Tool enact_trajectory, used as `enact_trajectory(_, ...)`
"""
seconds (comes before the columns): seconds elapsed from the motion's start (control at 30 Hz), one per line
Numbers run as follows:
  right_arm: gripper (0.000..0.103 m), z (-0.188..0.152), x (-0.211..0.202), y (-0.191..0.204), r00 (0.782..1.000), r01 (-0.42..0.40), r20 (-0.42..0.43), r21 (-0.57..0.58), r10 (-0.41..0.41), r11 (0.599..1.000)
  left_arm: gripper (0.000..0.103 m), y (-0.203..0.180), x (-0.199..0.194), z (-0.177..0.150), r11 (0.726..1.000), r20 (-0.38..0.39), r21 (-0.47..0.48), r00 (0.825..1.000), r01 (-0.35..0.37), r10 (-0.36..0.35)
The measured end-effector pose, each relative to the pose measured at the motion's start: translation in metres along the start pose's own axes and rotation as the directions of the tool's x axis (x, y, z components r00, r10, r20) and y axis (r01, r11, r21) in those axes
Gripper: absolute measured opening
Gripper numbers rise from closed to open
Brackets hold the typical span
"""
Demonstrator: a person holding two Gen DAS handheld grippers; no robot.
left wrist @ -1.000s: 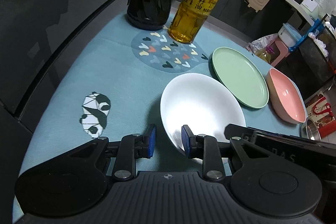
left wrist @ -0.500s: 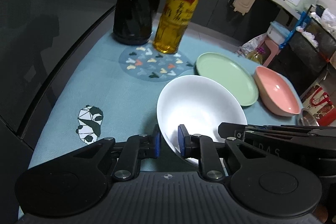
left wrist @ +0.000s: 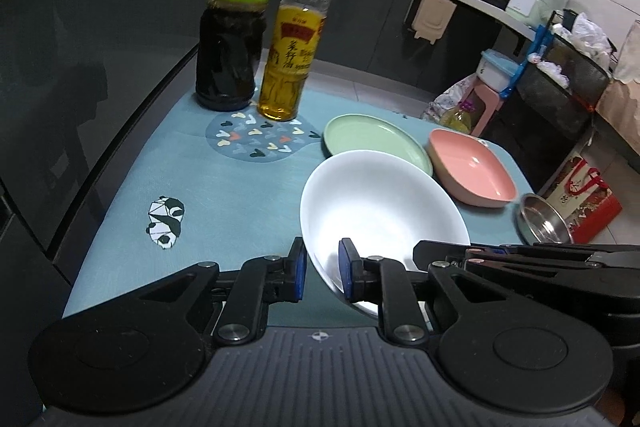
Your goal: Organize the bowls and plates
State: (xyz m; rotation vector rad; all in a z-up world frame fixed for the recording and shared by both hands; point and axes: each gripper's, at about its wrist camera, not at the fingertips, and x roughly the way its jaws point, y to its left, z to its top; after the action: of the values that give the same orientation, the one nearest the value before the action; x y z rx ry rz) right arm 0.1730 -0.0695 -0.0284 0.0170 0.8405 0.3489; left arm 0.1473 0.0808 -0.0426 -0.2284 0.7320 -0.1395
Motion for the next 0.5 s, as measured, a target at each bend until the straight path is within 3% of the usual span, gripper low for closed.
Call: enact_trajectory(0.5,0.010,-0.051,-0.066,0.003,0.999,-0.014,0.045,0.035,0.013,0.999,0.016,-0.027,-0.070,-0.043,0.998,0.021,0.052,0.999,0.032,-0.034)
